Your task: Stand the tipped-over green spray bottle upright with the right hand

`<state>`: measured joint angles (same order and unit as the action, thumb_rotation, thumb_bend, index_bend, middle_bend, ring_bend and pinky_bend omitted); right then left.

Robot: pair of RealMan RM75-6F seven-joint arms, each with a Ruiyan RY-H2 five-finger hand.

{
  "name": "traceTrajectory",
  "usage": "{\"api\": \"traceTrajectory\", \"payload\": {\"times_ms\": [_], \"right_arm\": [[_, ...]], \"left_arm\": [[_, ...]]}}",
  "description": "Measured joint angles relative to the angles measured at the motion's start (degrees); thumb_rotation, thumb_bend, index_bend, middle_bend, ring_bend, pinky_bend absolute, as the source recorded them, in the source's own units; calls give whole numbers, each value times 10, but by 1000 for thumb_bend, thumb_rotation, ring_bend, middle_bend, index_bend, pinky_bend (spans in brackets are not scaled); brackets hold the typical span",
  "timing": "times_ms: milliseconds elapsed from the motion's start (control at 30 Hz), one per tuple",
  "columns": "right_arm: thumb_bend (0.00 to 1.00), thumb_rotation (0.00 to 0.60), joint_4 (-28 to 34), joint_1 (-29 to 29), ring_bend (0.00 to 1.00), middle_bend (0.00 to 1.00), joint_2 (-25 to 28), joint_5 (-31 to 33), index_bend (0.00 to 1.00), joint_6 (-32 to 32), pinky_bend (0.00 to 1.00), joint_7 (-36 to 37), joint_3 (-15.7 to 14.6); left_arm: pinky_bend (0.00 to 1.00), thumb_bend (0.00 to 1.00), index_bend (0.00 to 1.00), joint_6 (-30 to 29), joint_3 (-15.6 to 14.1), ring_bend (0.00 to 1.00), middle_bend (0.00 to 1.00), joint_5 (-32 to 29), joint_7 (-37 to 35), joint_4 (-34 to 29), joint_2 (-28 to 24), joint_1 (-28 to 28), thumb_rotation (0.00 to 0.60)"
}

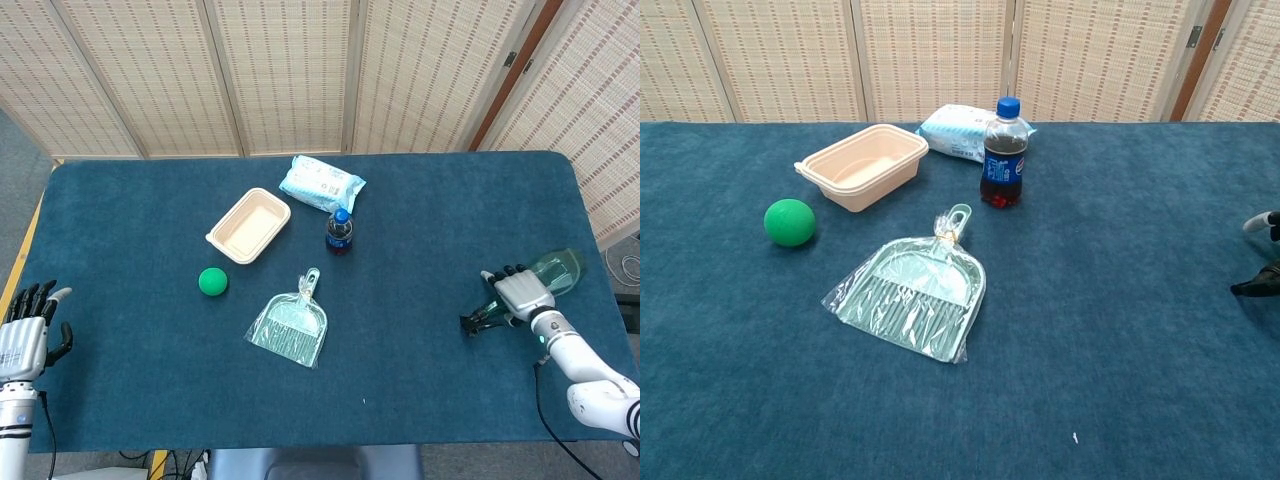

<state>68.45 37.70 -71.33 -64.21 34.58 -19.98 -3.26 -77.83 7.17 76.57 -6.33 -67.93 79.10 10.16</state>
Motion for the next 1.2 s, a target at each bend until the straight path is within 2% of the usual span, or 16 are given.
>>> {"api": "traceTrajectory", "payload": {"times_ms": [700, 1067, 1200], "right_arm": [[307, 600, 7, -13, 172, 265, 1, -26, 89, 32, 242, 28, 8], [300, 600, -3, -14, 178, 264, -6, -39, 93, 25, 250, 40, 9], [317, 600, -8, -12, 208, 297, -11, -37, 142, 21, 272, 38, 11]], "left_arm": [[20, 611, 189, 3, 0, 26, 103, 0, 13, -13, -5, -2, 600], [21, 611, 189, 3, -1, 26, 103, -1, 7, -6, -3, -4, 600], [21, 611, 189, 5, -1, 26, 103, -2, 1, 0, -1, -5, 600]]}}
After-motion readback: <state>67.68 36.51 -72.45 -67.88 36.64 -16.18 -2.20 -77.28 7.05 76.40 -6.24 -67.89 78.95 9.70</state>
